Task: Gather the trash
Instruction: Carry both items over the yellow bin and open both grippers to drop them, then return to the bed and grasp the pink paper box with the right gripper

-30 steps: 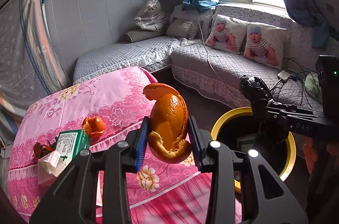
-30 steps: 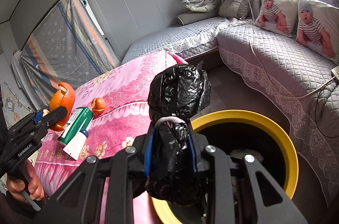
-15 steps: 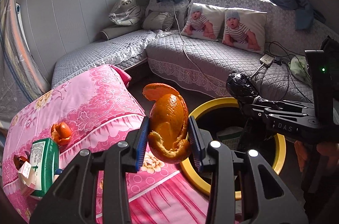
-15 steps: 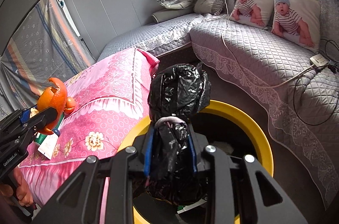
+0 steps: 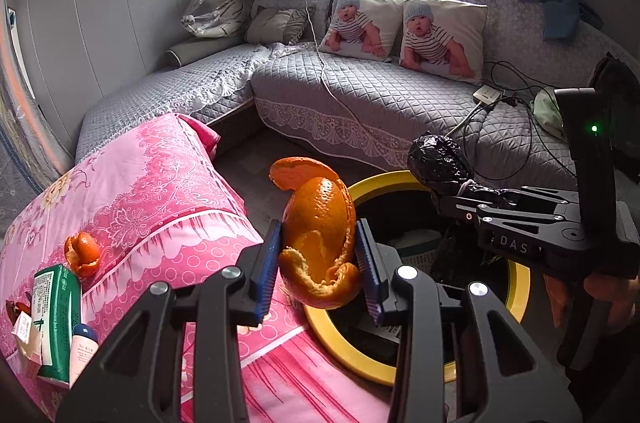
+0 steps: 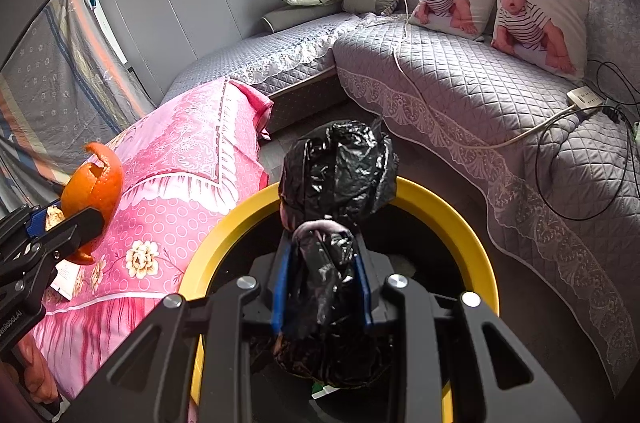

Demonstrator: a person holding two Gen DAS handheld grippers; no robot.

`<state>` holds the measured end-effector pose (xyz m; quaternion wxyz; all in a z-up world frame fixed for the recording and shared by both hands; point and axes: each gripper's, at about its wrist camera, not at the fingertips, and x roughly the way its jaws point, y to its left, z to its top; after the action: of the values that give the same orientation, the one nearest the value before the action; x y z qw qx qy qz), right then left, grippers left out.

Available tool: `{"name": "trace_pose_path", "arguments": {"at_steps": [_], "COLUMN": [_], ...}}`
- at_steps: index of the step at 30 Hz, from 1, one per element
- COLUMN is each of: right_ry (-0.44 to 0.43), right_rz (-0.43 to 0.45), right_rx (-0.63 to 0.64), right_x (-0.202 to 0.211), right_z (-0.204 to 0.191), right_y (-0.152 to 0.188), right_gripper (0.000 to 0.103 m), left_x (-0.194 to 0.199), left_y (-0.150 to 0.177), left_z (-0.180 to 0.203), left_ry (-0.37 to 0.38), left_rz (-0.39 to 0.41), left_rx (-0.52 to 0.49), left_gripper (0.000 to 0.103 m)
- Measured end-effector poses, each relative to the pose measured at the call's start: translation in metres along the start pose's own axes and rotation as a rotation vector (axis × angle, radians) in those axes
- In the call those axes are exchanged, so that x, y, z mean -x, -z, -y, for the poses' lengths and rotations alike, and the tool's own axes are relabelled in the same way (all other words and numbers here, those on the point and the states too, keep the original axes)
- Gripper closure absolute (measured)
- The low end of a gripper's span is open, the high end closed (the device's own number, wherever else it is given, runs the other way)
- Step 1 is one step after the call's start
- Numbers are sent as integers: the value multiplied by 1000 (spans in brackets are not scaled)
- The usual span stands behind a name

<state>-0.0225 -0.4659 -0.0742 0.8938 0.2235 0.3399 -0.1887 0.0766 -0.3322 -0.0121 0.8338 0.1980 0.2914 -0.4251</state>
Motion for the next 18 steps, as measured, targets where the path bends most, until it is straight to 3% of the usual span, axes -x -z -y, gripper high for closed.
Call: {"name": "trace_pose_path", "arguments": {"at_steps": [4,7,8,9,11,18], "right_ry": [25,43,47,54,77,91], "right_rz": [-25,-47,-51,-49,-26,22], "right_rx": [-15,-56,-71,-86,-94,-101], "right_x": [-6,-9,-9,-7,-1,16], "right_z": [5,14,18,22,27,28], "right_y": [2,2,2,2,1,-7], "right_gripper": [77,66,65,60,50,49], "left_x": [-12,-21,-23,-22,-17,6], "left_y": [0,2,3,3,4,5], "left_z": [3,1,-2,-4,-12,-38], "left_ry": [34,46,40,27,0,-33], "left_rz": [-16,-44,-47,-42,-15,36], "left_rx": [12,47,58,67,90,154], "left_gripper": [67,61,52,36,22,9]}}
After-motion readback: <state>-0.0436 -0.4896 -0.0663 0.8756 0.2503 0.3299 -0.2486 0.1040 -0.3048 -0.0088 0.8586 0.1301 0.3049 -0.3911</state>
